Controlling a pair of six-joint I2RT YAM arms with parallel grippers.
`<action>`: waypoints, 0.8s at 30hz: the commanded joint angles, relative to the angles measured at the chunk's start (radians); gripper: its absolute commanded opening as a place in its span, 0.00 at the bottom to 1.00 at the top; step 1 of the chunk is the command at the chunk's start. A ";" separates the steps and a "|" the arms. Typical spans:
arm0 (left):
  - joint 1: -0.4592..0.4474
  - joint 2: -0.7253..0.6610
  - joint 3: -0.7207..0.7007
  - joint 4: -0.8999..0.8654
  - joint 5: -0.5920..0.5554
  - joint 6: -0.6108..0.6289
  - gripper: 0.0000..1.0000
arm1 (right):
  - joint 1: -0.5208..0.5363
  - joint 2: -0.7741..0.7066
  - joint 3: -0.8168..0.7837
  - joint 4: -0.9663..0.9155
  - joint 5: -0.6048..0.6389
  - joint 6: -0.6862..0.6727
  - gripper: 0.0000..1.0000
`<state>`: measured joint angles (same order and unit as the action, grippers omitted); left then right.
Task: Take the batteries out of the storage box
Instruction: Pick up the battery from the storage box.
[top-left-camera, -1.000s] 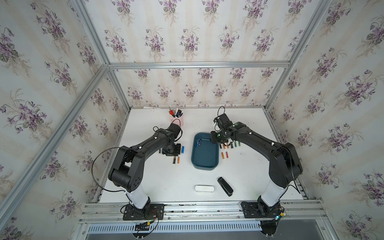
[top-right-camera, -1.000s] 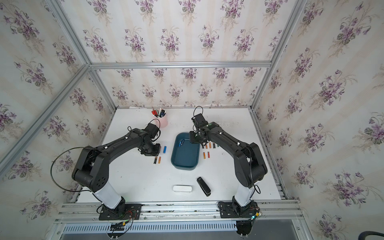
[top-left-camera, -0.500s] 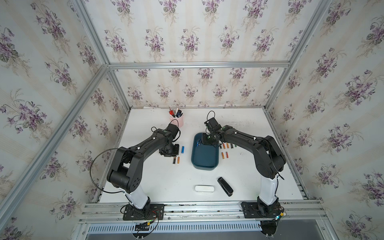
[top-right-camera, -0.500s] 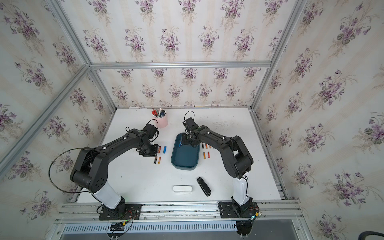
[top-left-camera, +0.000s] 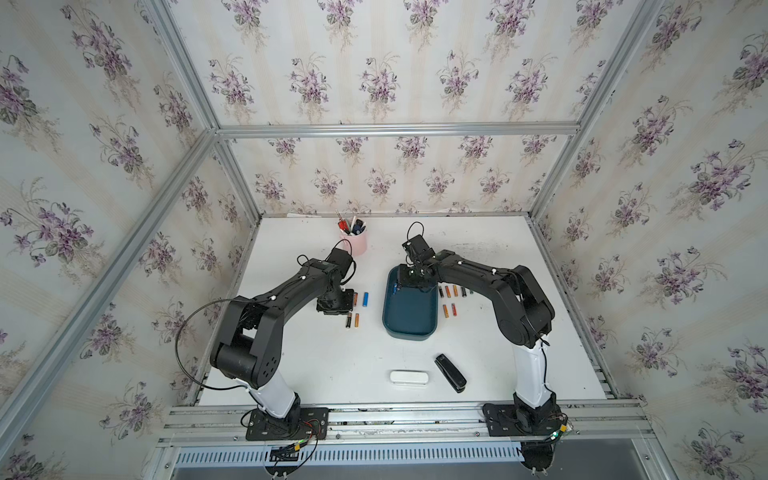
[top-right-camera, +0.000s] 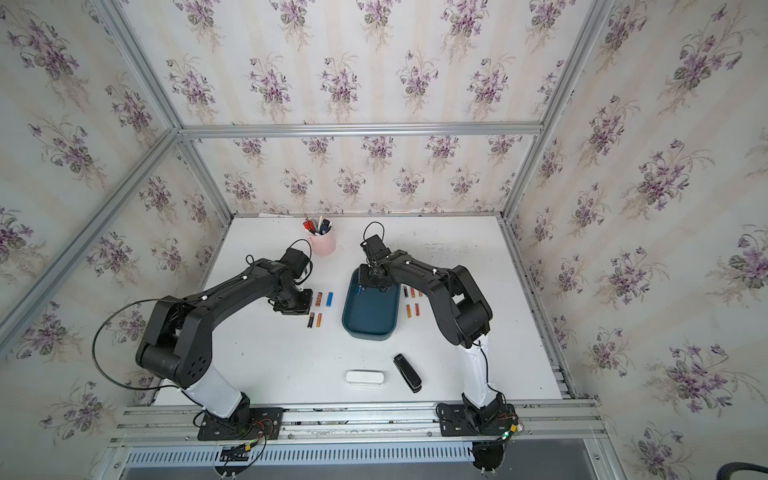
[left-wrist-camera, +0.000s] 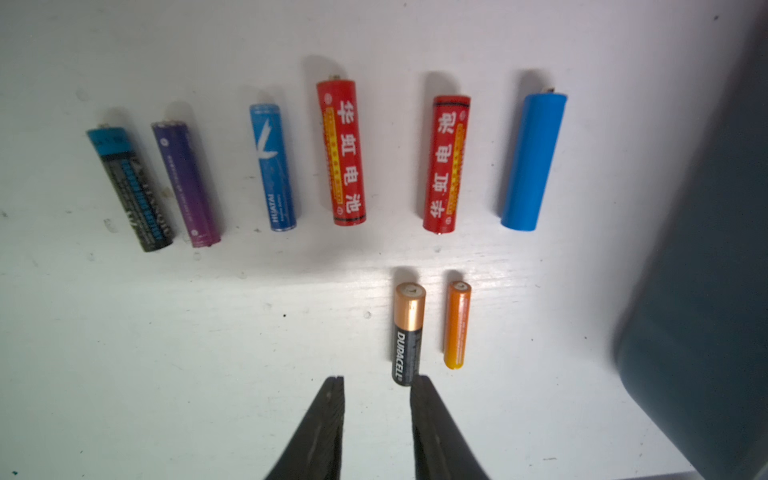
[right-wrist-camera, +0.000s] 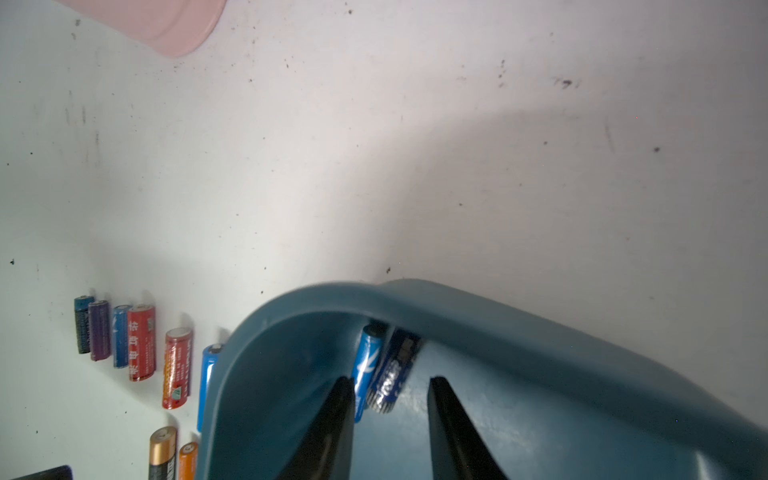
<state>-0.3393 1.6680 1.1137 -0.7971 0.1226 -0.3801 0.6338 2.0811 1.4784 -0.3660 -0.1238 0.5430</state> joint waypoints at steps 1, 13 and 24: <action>0.005 -0.007 0.000 -0.012 0.003 0.016 0.33 | 0.001 0.011 0.004 0.008 0.003 0.001 0.35; 0.009 -0.004 0.004 -0.010 0.011 0.015 0.33 | 0.015 0.059 0.018 -0.084 0.096 -0.070 0.33; 0.008 -0.008 0.006 -0.014 0.008 0.020 0.33 | 0.023 0.085 0.018 -0.131 0.150 -0.132 0.25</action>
<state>-0.3317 1.6657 1.1145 -0.7971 0.1314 -0.3733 0.6563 2.1414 1.5005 -0.3939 -0.0002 0.4370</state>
